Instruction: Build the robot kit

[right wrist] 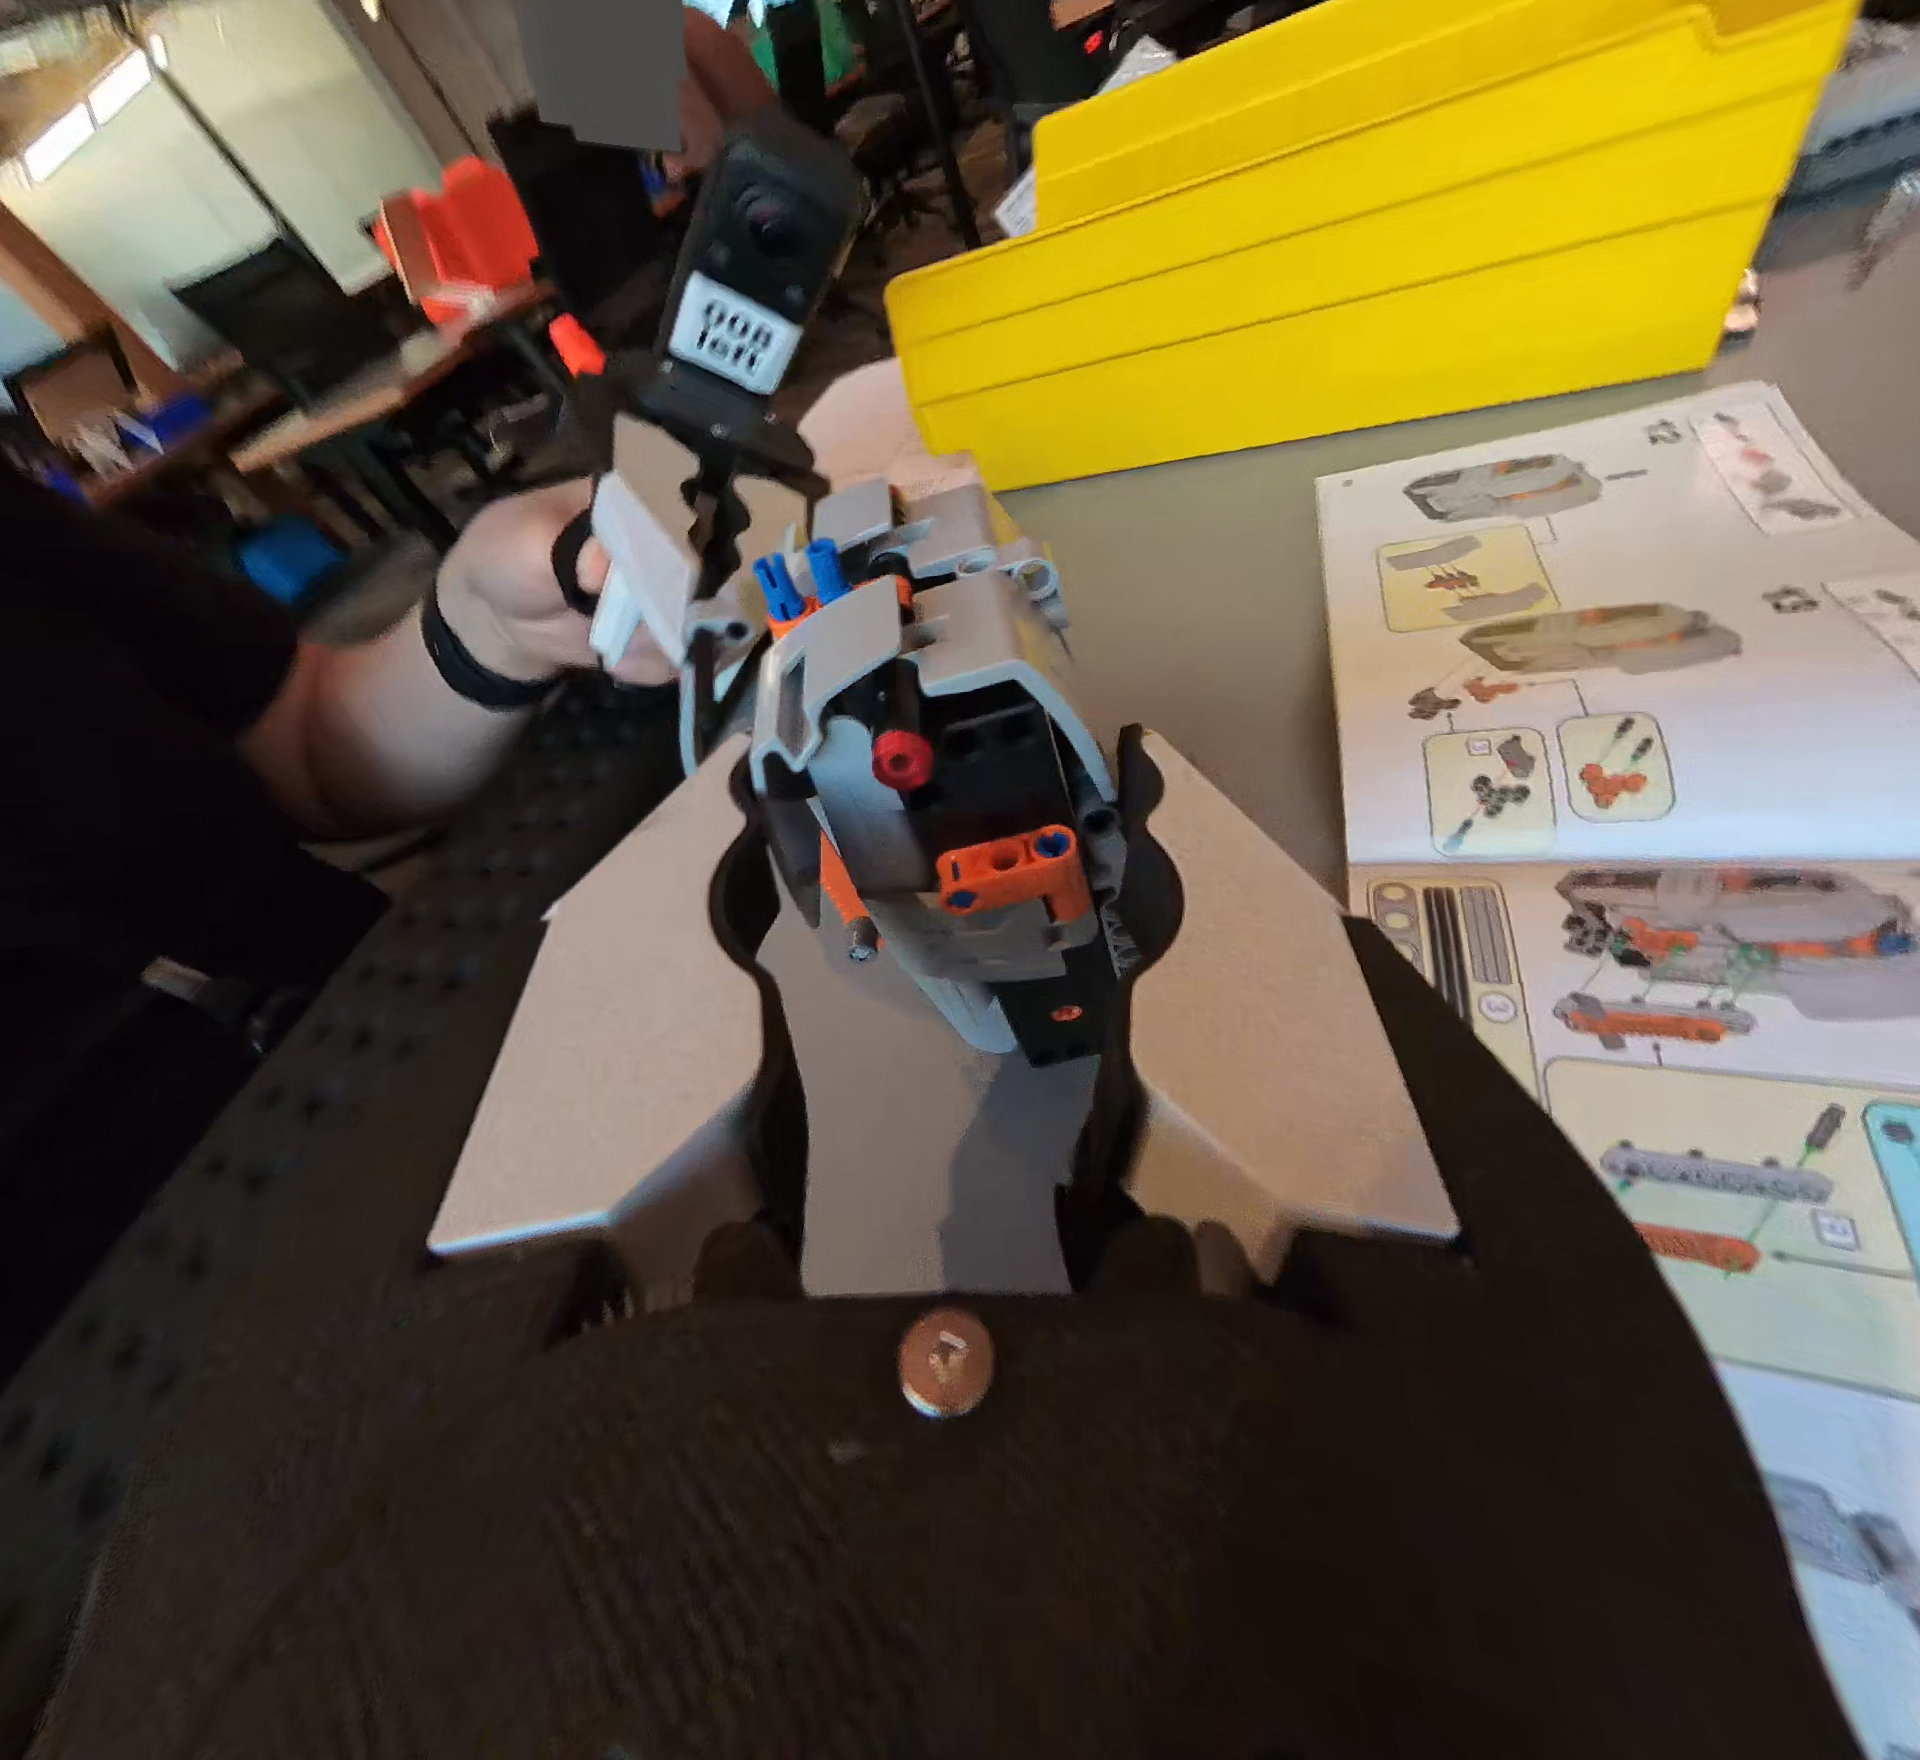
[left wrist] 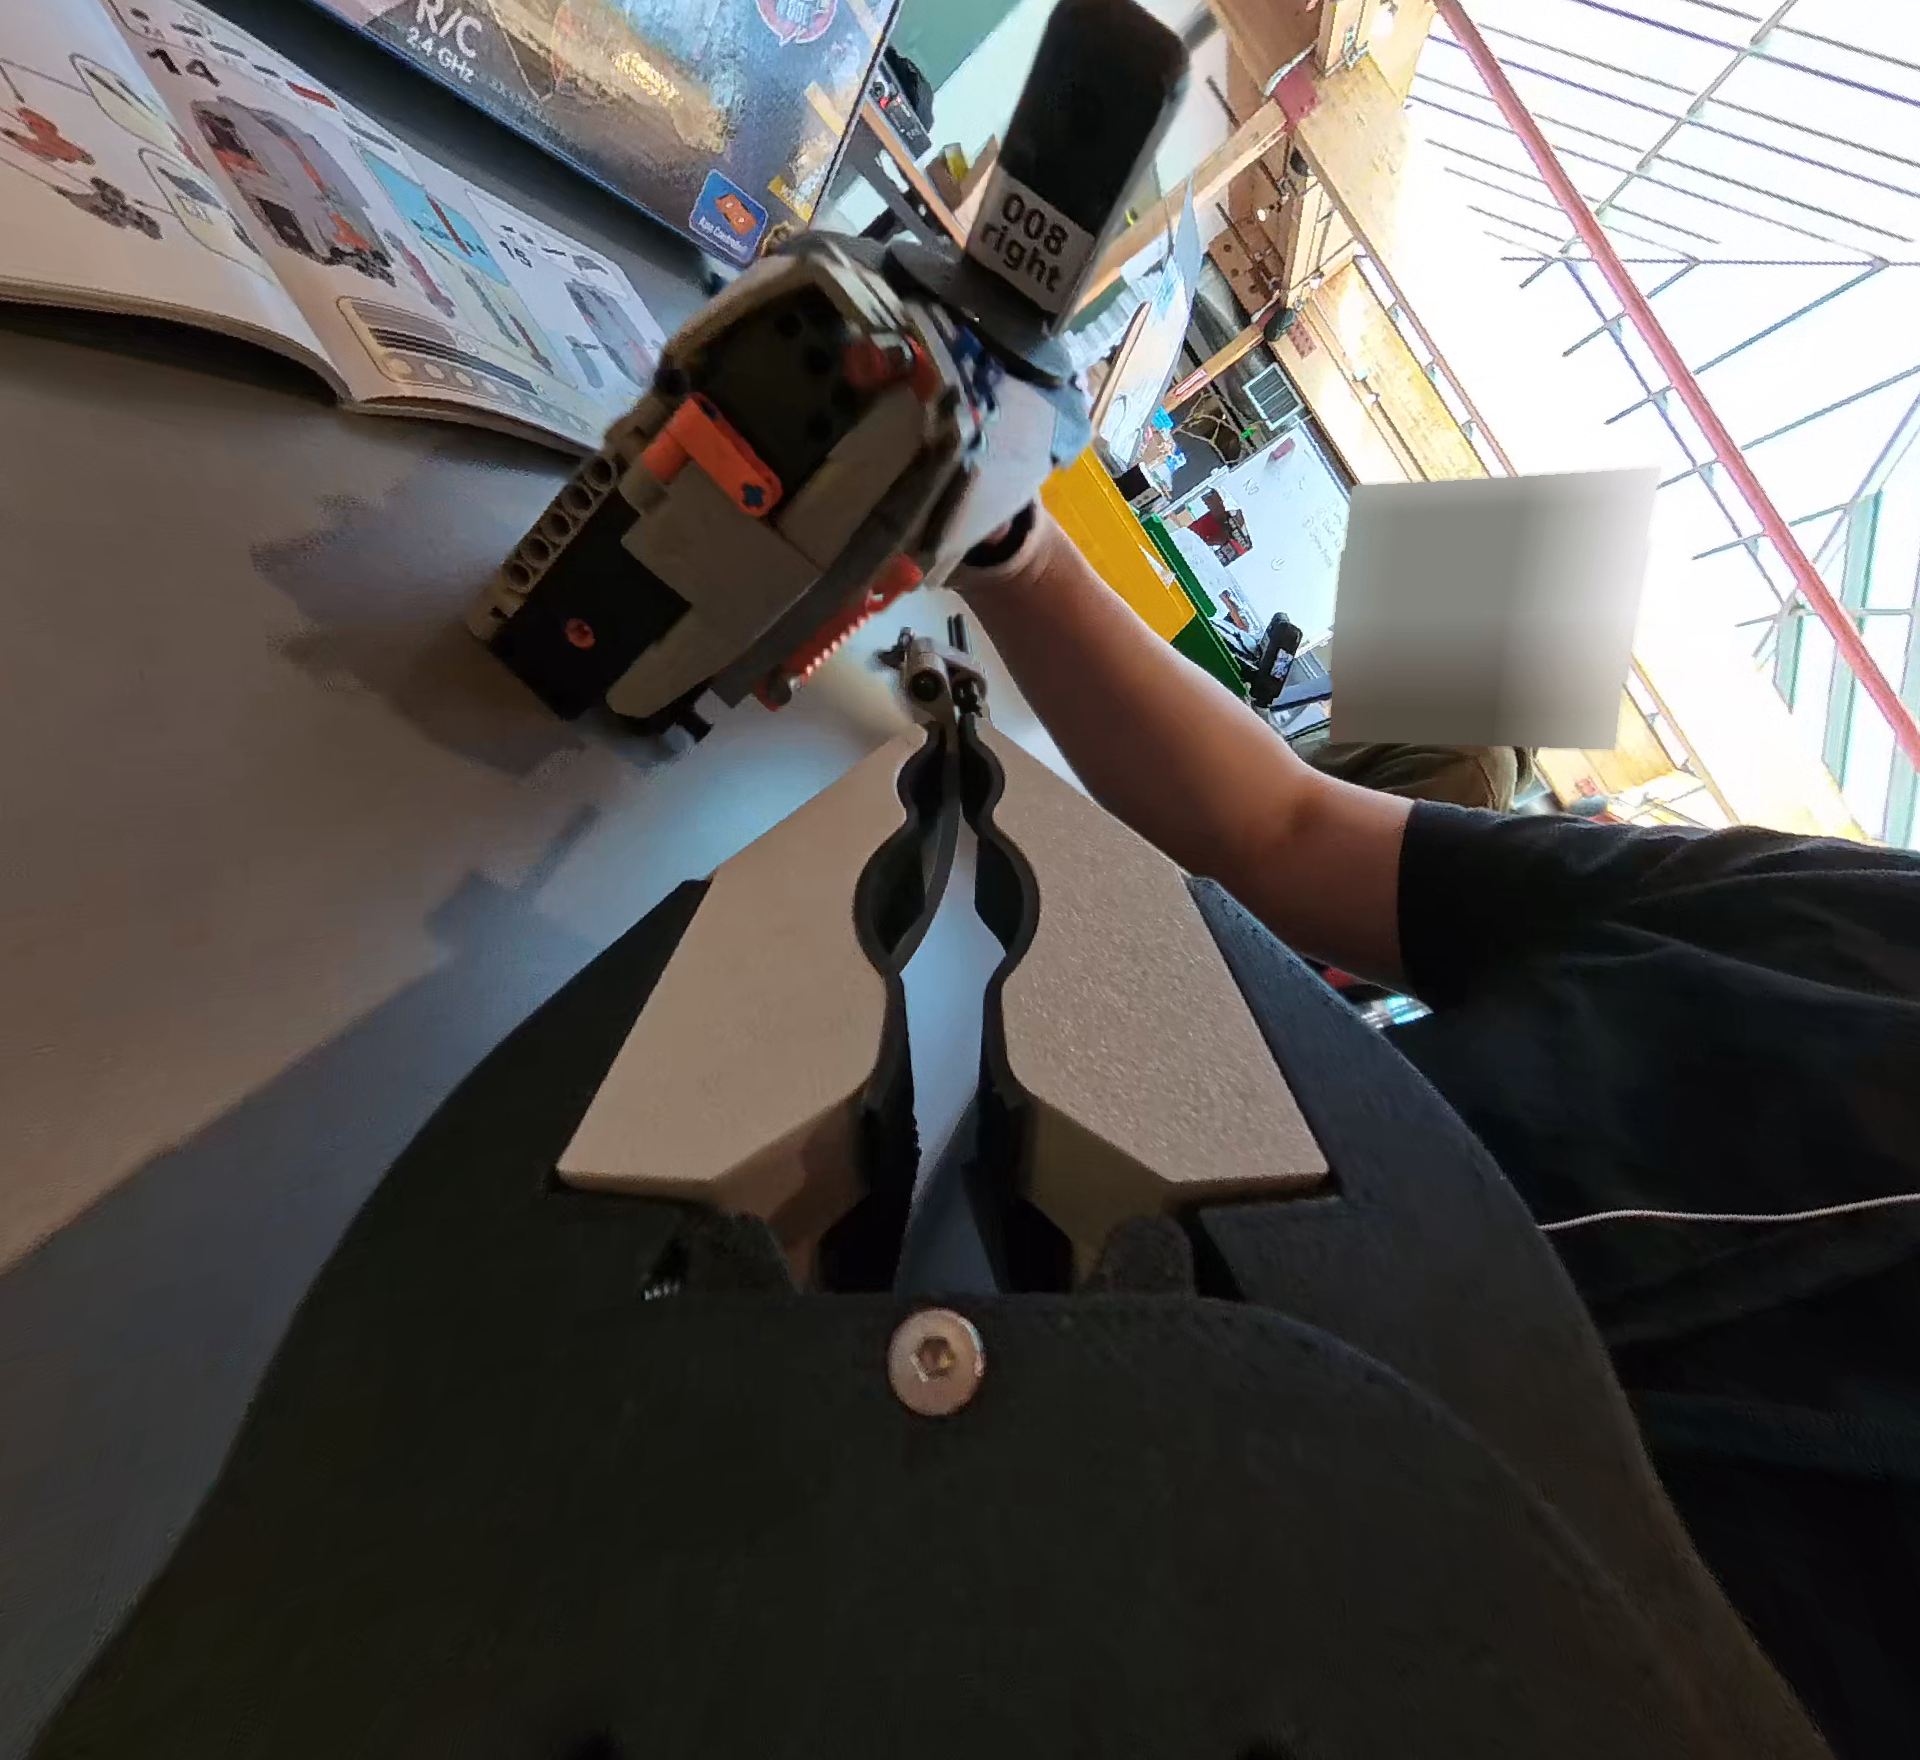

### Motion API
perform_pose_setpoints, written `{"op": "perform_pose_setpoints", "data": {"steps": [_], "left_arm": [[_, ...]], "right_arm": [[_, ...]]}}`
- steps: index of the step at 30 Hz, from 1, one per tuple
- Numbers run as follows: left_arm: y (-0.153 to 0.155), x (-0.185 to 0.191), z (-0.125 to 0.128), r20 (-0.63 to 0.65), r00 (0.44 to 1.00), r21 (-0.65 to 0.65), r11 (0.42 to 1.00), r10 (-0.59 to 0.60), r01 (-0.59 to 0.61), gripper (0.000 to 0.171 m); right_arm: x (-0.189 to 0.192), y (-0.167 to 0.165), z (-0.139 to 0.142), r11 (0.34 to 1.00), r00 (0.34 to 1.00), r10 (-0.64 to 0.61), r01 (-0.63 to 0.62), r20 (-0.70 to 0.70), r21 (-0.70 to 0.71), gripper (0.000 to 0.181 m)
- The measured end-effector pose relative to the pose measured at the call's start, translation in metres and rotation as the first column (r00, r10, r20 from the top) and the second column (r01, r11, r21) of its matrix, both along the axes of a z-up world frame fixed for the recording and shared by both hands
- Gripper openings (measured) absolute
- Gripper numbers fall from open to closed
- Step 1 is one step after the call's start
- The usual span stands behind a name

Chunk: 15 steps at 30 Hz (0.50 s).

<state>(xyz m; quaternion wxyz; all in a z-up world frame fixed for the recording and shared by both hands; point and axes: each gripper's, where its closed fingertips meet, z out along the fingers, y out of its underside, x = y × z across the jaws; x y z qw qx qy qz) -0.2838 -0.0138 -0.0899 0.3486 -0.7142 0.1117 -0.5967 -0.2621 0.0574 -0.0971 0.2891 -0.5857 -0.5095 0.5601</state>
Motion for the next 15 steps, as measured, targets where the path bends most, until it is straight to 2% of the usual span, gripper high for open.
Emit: {"op": "perform_pose_setpoints", "data": {"steps": [2,5,7,9,11,12,14,15], "left_arm": [[-0.004,0.0,0.003,-0.011,1.0,0.021,1.0,-0.004,0.004,0.0],[-0.009,-0.001,0.005,-0.03,1.0,0.028,1.0,0.004,-0.004,0.0],[-0.011,-0.002,0.006,-0.019,1.0,0.004,1.0,0.006,-0.006,0.0],[-0.014,-0.001,0.008,0.018,1.0,-0.034,0.999,0.002,-0.002,0.0],[-0.018,-0.001,0.009,0.066,0.998,-0.077,0.997,-0.001,0.006,0.0],[-0.02,-0.001,0.008,0.08,0.997,-0.094,0.996,-0.005,0.013,0.0],[-0.024,-0.002,0.003,0.081,0.997,-0.123,0.992,-0.004,0.014,0.0],[-0.025,-0.002,0.001,0.082,0.997,-0.14,0.99,-0.002,0.014,0.0]], "right_arm": [[0.0,0.008,0.002,0.989,1.0,-0.026,0.028,0.016,-0.144,0.063],[0.002,0.006,-0.001,0.917,0.996,0.01,0.028,0.094,-0.398,0.063],[0.003,-0.004,-0.007,0.828,0.983,0.068,0.042,0.173,-0.56,0.064],[0.004,-0.014,-0.014,0.699,0.966,0.105,0.098,0.237,-0.708,0.063],[0.004,-0.025,-0.022,0.592,0.955,0.136,0.135,0.263,-0.795,0.066],[0.004,-0.032,-0.025,0.563,0.949,0.161,0.136,0.27,-0.815,0.064],[0.001,-0.04,-0.029,0.525,0.944,0.17,0.155,0.281,-0.837,0.064],[-0.001,-0.041,-0.03,0.53,0.944,0.162,0.162,0.287,-0.833,0.064]]}}
